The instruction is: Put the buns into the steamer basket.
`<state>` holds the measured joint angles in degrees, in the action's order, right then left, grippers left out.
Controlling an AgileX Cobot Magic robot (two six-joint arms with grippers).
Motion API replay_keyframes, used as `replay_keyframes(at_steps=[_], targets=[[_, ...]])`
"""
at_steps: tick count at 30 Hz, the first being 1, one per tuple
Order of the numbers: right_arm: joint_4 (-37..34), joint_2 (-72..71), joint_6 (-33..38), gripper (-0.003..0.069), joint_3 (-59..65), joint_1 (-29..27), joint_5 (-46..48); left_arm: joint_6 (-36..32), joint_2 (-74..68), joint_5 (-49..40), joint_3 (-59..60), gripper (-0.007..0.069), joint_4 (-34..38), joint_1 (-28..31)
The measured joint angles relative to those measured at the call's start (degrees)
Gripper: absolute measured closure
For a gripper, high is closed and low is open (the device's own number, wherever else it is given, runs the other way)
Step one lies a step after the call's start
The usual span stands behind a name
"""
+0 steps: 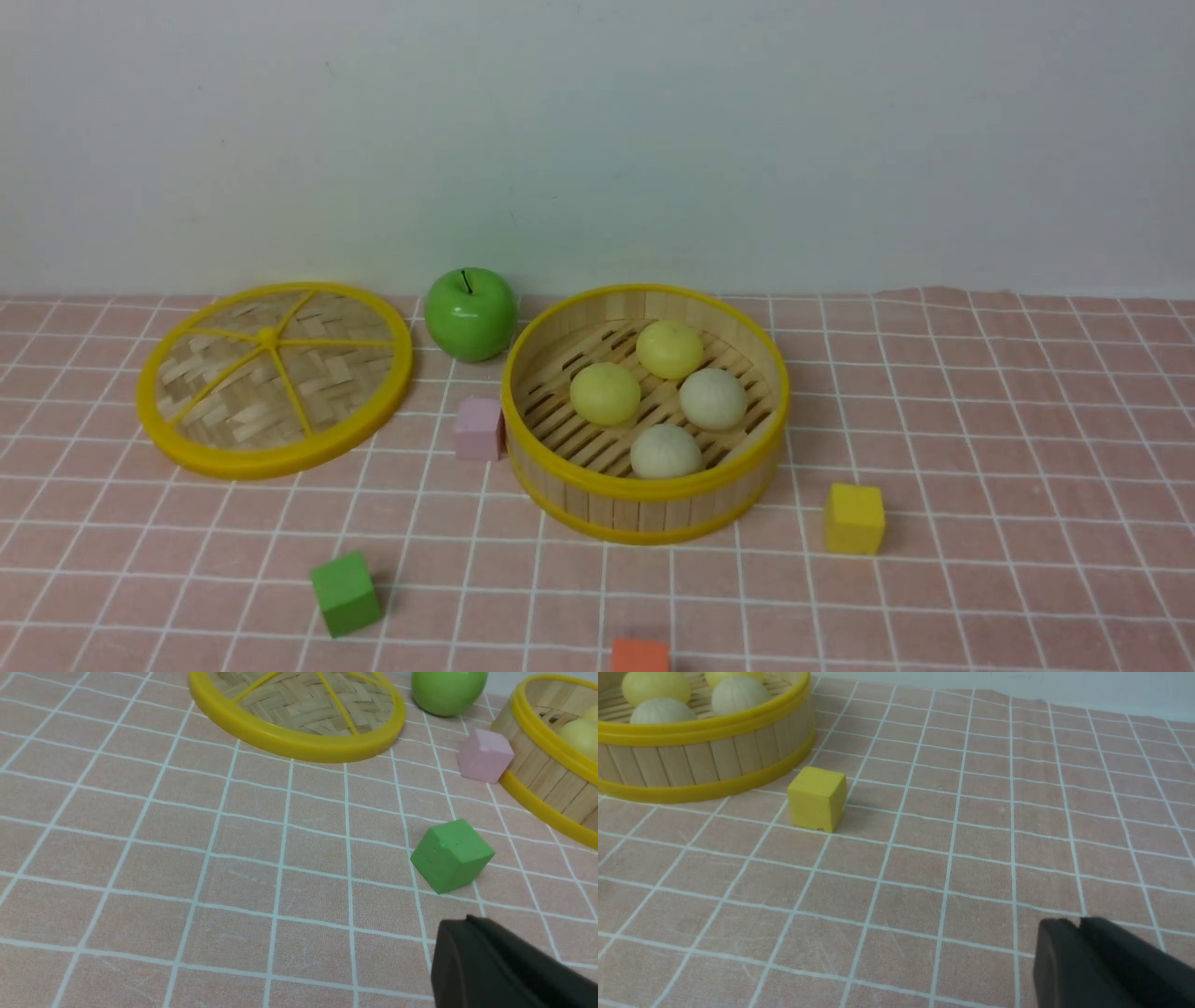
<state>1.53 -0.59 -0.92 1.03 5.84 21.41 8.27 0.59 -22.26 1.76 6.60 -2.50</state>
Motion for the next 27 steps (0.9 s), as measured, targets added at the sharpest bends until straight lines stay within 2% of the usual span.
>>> replay_keyframes(at_steps=[27], targets=[[0.00, 0.00, 0.00, 0.0545, 0.00, 0.00, 0.00, 0.00, 0.00, 0.00, 0.00, 0.0629, 0.00, 0.00]])
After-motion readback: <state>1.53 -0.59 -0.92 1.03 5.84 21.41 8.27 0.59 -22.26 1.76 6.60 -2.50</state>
